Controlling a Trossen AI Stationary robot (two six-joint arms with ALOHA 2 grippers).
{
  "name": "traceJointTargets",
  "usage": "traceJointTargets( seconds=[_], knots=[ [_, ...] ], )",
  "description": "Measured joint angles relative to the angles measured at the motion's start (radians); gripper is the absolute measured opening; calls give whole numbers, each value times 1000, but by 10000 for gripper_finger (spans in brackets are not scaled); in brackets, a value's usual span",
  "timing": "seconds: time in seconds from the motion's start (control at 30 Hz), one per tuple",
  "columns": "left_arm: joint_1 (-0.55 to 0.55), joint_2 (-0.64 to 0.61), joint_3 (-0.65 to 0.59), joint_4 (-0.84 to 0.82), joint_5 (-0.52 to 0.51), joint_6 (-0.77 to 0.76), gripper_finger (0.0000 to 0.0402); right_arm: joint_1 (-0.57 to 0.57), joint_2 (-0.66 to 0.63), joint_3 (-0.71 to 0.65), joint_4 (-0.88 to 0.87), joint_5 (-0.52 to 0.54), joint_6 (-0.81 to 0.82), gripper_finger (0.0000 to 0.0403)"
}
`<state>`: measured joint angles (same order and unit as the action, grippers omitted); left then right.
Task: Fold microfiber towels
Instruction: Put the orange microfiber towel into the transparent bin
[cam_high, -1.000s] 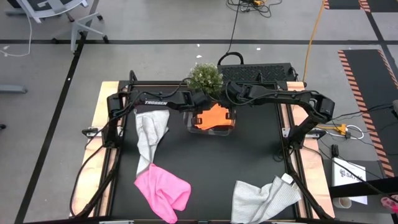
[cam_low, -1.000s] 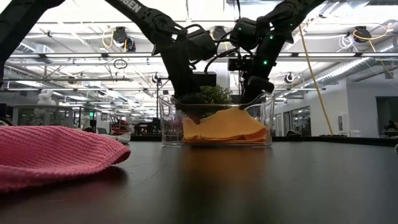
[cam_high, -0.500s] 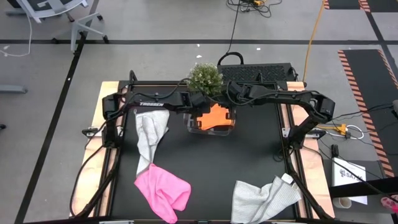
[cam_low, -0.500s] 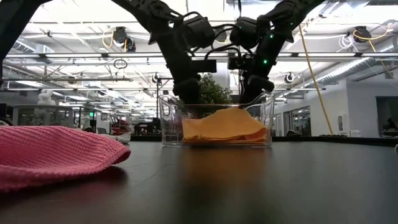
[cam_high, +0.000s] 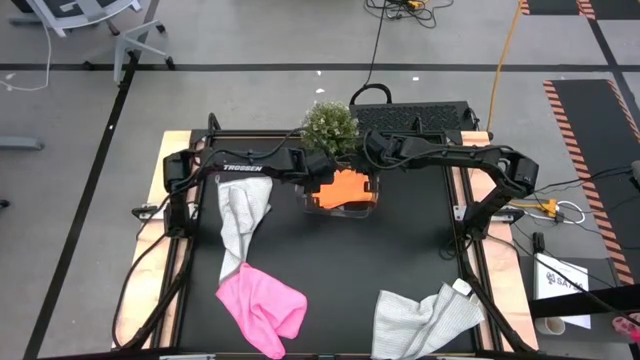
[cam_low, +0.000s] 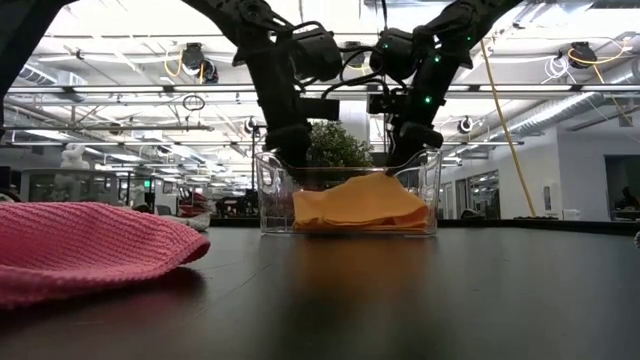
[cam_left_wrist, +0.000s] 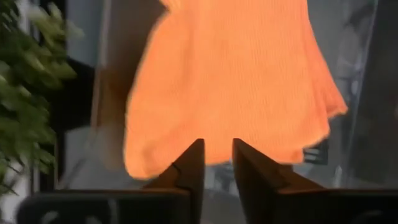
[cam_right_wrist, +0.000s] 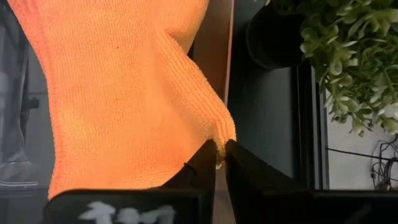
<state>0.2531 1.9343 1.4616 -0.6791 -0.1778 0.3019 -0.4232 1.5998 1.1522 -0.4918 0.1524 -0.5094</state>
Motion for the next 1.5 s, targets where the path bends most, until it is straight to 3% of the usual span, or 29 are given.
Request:
traceJointTargets(
  seconds=[0.3,0.5,1.0,1.33,1.5],
  knots=[
    [0,0,0,4,-75,-25,222,0,0,0,2,0,0,25],
    [1,11,0,100,-139,53,265,0,0,0,2,0,0,25],
    [-10,72,1,237,-56,192,231,-1,0,-1,-2,1,0,25],
    [-11,90,0,315,-205,187,223,0,-1,-1,-14,1,12,25],
    [-23,90,0,311,-191,137,223,0,-1,-1,-13,1,13,25]
  ],
)
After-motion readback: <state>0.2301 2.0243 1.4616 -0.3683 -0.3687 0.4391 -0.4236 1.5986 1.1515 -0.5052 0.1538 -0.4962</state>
